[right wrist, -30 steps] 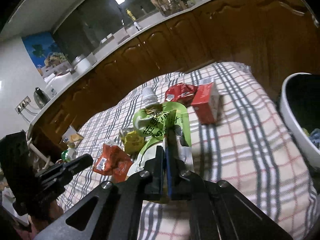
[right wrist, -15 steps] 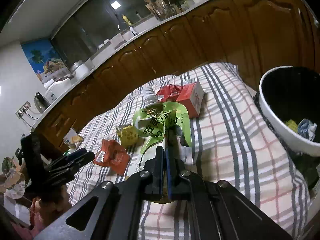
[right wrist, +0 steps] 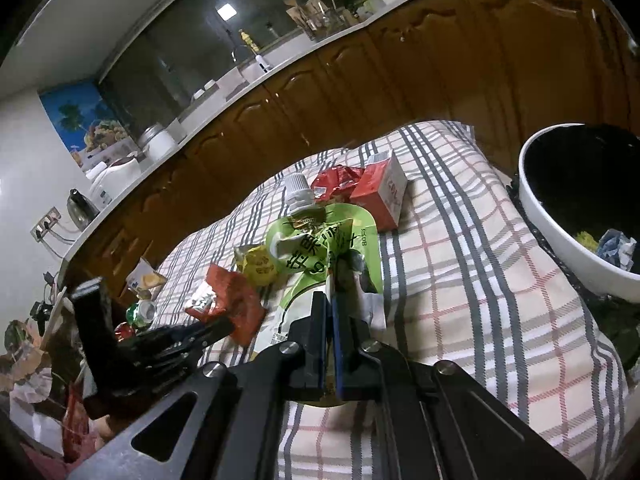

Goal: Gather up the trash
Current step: 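Grasp green juice pouch with right gripper while left gripper grasps orange snack bag, then carry the pouch and orange bag to the bin and open both grippers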

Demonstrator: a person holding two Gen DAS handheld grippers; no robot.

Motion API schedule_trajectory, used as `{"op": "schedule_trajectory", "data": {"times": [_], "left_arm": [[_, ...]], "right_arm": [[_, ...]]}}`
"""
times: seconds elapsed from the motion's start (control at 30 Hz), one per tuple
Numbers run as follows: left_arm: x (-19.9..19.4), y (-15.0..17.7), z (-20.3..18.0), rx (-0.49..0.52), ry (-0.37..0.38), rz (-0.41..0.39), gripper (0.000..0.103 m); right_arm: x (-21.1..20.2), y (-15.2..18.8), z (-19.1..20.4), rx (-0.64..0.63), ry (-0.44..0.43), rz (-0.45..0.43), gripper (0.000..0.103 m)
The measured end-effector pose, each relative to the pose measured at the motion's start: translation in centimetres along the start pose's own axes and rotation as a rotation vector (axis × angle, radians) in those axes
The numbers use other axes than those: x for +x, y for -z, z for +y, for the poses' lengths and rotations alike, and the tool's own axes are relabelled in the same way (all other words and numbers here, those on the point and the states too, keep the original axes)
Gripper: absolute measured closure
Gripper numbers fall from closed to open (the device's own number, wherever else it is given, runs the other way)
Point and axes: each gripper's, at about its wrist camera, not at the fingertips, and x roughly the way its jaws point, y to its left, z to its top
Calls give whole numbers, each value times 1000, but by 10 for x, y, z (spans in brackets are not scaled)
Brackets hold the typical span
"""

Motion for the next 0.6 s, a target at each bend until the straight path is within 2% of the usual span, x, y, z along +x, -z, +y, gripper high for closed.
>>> {"op": "schedule_trajectory", "data": {"times": [0.2, 0.37, 0.6], "left_arm": [[-6, -3, 1, -22, 12, -25, 90], [-18, -9, -3, -51, 83, -49, 90], [-24, -26, -30, -10, 149, -75, 90]], "right_arm": [[-7, 0, -2, 9, 3, -19, 100], [-18, -1, -5, 10, 1, -42, 100], [-40, -5, -22, 26, 43, -86, 100]]}}
